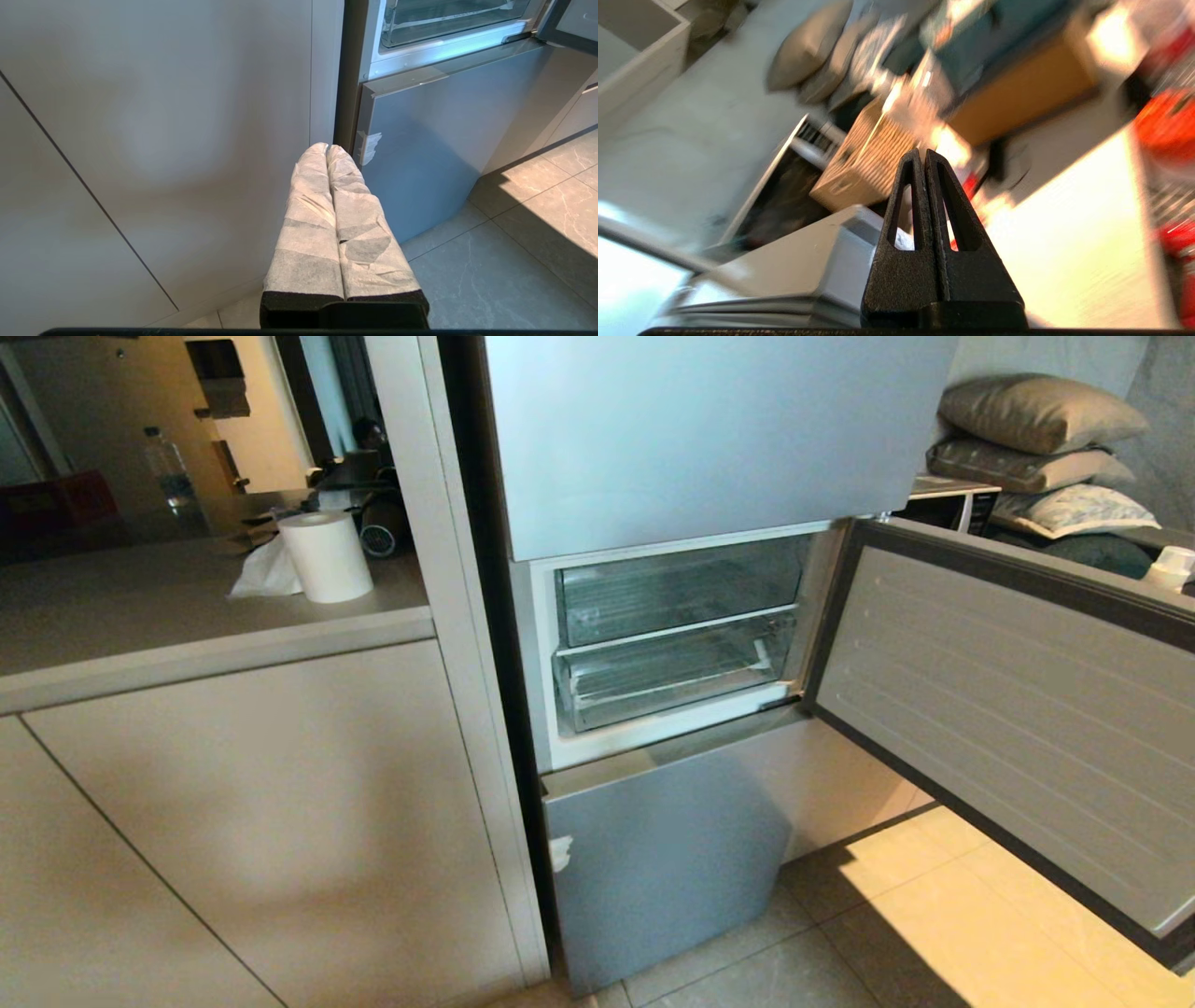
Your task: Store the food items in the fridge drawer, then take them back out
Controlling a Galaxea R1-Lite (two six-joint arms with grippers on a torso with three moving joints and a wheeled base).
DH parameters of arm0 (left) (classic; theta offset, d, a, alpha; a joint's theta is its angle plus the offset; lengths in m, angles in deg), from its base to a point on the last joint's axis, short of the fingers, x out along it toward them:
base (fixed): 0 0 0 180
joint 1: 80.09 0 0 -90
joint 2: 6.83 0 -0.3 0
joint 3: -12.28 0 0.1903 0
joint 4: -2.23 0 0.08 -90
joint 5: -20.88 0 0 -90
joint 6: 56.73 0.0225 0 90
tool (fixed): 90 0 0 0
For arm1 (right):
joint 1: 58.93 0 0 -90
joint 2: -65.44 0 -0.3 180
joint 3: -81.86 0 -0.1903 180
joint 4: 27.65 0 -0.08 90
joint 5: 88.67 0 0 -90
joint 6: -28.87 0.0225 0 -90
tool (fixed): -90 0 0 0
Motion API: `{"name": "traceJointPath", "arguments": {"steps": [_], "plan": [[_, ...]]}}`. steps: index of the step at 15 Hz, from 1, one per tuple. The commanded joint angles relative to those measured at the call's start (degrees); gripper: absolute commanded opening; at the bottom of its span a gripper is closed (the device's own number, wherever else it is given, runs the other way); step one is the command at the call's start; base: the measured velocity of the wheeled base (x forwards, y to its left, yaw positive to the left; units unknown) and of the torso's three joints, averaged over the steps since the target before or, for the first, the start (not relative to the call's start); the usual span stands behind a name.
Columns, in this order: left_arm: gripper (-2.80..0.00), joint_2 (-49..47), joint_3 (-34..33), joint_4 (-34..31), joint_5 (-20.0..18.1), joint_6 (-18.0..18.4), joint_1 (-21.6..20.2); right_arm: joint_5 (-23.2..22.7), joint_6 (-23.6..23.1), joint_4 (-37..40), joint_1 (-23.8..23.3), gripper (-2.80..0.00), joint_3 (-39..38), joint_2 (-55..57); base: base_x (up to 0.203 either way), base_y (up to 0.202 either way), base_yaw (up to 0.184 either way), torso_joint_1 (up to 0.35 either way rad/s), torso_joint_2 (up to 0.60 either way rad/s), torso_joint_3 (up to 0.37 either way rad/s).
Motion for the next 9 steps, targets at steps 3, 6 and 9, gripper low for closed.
{"name": "traceJointPath", "arguments": {"steps": [3, 6, 9], "plan": [[-2.80, -0.1, -0.1, 0.0, 0.0, 0.0, 0.0, -6.1, 13.2, -0.4, -0.1, -2.80, 7.1, 13.2, 0.000, 0.000, 0.000, 0.000, 0.00, 0.000], [-2.80, -0.1, -0.1, 0.0, 0.0, 0.0, 0.0, -17.5, 23.3, -0.3, -0.1, -2.80, 8.8, 16.5, 0.000, 0.000, 0.000, 0.000, 0.00, 0.000], [-2.80, -0.1, -0.1, 0.0, 0.0, 0.0, 0.0, -26.1, 28.2, -0.3, 0.2, -2.80, 8.0, 16.5, 0.000, 0.000, 0.000, 0.000, 0.00, 0.000]]}}
